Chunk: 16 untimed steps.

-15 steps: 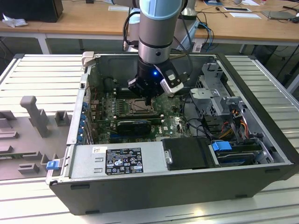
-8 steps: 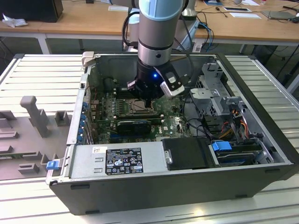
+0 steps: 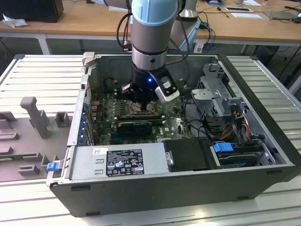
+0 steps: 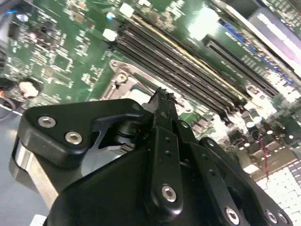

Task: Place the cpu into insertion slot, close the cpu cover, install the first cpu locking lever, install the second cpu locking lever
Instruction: 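Install the second cpu locking lever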

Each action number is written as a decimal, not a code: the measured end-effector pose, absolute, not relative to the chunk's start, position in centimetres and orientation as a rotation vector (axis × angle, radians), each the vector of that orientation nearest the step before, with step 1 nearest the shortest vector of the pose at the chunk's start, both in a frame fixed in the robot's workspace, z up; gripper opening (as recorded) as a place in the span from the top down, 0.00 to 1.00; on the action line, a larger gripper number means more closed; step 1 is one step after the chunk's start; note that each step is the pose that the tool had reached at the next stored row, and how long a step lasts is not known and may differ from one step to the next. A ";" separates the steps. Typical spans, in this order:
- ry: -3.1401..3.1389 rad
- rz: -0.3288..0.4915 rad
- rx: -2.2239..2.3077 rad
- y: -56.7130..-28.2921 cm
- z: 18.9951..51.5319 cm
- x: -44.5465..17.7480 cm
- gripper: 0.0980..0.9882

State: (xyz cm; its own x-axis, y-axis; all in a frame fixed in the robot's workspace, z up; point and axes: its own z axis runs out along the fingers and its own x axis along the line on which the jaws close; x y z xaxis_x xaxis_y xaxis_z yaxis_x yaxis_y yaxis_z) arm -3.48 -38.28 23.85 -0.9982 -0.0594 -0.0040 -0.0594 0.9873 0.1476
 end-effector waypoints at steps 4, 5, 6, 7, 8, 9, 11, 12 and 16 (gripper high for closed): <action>-3.131 -0.233 0.098 -38.3 23.6 -4.9 0.99; -3.131 -0.233 0.100 -38.3 23.4 -5.1 0.99; -3.130 -0.233 0.103 -38.3 23.2 -5.2 0.99; -3.130 -0.232 0.107 -38.3 22.9 -5.3 0.99; -3.129 -0.232 0.115 -38.3 22.6 -5.3 0.99; -3.128 -0.233 0.132 -38.3 22.1 -5.4 0.99; -3.124 -0.242 0.167 -38.6 21.9 -5.6 0.99; -3.123 -0.244 0.175 -38.7 21.9 -5.7 0.99; -3.121 -0.259 0.193 -38.9 21.9 -6.3 0.99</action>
State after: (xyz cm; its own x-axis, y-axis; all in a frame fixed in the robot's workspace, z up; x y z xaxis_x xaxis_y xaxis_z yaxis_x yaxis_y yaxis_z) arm -6.26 -38.87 21.91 -0.9924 -0.1228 -0.0058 -0.1221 0.9788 0.1645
